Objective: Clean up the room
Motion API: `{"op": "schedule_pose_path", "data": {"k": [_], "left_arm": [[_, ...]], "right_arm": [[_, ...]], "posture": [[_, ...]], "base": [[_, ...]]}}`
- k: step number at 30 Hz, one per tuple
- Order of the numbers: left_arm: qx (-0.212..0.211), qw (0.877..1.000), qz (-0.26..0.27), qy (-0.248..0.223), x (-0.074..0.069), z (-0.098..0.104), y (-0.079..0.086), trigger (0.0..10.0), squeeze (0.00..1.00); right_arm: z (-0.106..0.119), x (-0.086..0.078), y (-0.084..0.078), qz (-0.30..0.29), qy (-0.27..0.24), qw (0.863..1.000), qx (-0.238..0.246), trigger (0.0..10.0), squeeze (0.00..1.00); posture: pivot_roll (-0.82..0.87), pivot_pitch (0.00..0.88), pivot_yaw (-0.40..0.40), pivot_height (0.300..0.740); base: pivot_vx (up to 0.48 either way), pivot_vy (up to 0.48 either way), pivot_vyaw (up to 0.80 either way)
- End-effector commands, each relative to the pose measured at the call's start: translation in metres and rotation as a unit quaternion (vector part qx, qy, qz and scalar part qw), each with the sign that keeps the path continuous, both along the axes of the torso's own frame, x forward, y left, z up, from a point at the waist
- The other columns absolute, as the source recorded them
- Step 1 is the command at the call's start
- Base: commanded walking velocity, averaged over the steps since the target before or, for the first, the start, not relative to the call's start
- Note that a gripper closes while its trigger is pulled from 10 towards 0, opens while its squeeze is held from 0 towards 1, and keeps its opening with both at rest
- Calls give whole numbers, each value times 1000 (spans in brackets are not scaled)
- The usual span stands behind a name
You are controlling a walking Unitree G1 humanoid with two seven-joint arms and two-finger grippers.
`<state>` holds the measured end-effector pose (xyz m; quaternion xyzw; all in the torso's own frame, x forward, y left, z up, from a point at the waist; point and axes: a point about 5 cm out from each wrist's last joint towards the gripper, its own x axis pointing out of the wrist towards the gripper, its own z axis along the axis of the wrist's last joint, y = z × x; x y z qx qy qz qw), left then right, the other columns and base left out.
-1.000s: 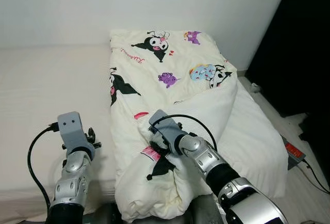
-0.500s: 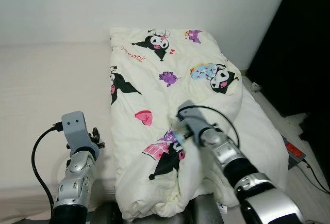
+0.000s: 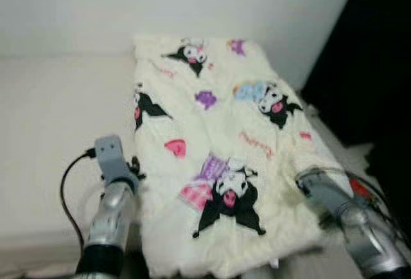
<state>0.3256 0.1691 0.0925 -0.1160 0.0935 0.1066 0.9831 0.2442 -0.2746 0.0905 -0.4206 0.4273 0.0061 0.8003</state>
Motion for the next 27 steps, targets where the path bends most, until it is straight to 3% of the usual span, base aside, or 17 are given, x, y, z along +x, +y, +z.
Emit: {"op": "schedule_pose_path", "data": {"k": [1,4,6,9,12,14,18,19,21,22,26,27], "left_arm": [[-1,1000,-4,4,1,-3,-4,10000,0],[-1,1000,-4,3,2,-2,-4,10000,0],[-2,1000,-4,1,3,-2,-3,10000,0],[-4,1000,-3,-1,4,-1,-4,10000,0],[-5,1000,-3,-2,5,-2,-4,10000,0],[-8,1000,-8,-3,6,-3,-8,10000,0],[-10,1000,-11,-3,7,-3,-10,10000,0],[-12,1000,-15,-4,8,-2,-11,10000,0],[-12,1000,-15,-4,8,-2,-11,10000,0],[-13,1000,-19,-5,9,-2,-13,10000,0],[-15,999,-31,-7,11,-1,-17,10000,0],[-15,999,-31,-7,11,-1,-17,10000,0]], "right_arm": [[-3,-11,13,13,32,999,23,0,0],[-5,-22,19,21,56,998,29,0,0],[-9,-42,21,30,103,994,23,0,0],[-8,-70,0,15,153,988,-2,0,0],[-3,-84,-12,3,173,985,-18,0,0],[4,-107,-36,-37,196,979,-54,0,0],[6,-114,-48,-57,197,976,-74,0,0],[12,-117,-63,-84,187,973,-104,6706,0],[12,-117,-63,-84,187,973,-104,6706,0],[18,-119,-78,-112,170,970,-133,10000,0],[57,-133,-133,-199,117,941,-246,10000,0],[57,-133,-133,-199,117,941,-246,10000,0]], "posture": [[-197,114,-78,567],[-197,112,-80,567],[-199,106,-88,567],[-204,104,-94,567],[-204,104,-94,567],[-224,102,-92,567],[-224,102,-92,567],[-229,101,-88,567],[-229,101,-88,567],[-229,101,-88,567],[-235,96,-73,567],[-235,96,-73,567]], "base": [[0,0,0],[0,0,0],[0,0,0],[0,0,0],[0,0,0],[0,0,0],[0,0,0],[0,0,0],[0,0,0],[0,0,0],[0,0,0],[0,0,0]]}}
